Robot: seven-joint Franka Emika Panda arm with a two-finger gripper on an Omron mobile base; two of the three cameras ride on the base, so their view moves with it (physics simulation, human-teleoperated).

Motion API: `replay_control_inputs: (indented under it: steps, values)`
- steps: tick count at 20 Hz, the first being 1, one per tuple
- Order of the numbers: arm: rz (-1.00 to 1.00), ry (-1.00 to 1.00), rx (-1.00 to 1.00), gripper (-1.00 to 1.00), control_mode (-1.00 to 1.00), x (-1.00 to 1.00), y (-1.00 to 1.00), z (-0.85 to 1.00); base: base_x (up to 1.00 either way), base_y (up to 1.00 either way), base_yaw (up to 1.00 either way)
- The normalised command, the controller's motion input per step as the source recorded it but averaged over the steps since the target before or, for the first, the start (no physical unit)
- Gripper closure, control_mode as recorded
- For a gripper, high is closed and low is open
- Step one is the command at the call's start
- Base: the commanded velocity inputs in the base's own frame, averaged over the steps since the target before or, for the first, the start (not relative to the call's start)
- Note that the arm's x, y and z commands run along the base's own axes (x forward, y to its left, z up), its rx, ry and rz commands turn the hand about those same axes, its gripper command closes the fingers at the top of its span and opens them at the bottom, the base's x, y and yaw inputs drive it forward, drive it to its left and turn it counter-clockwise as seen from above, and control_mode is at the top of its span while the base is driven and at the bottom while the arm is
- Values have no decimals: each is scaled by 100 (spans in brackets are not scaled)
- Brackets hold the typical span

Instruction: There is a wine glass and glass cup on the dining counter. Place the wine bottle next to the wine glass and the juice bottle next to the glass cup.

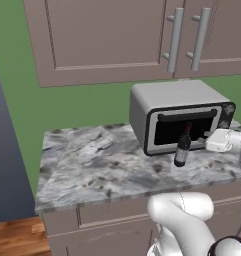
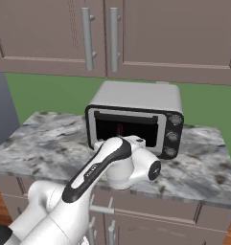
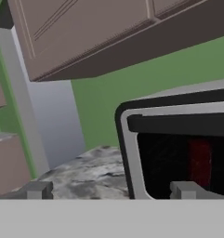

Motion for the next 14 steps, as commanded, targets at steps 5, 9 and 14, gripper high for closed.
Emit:
replay_control_inputs:
  steps: [5, 9, 14]
  values:
    - [1, 0, 0, -100, -100, 21, 0, -10, 0, 0, 0]
    - [0, 0, 0, -100, -100, 22, 1, -12, 0, 0, 0]
    - [0, 0, 0, -100, -100, 25, -1, -11, 0, 0, 0]
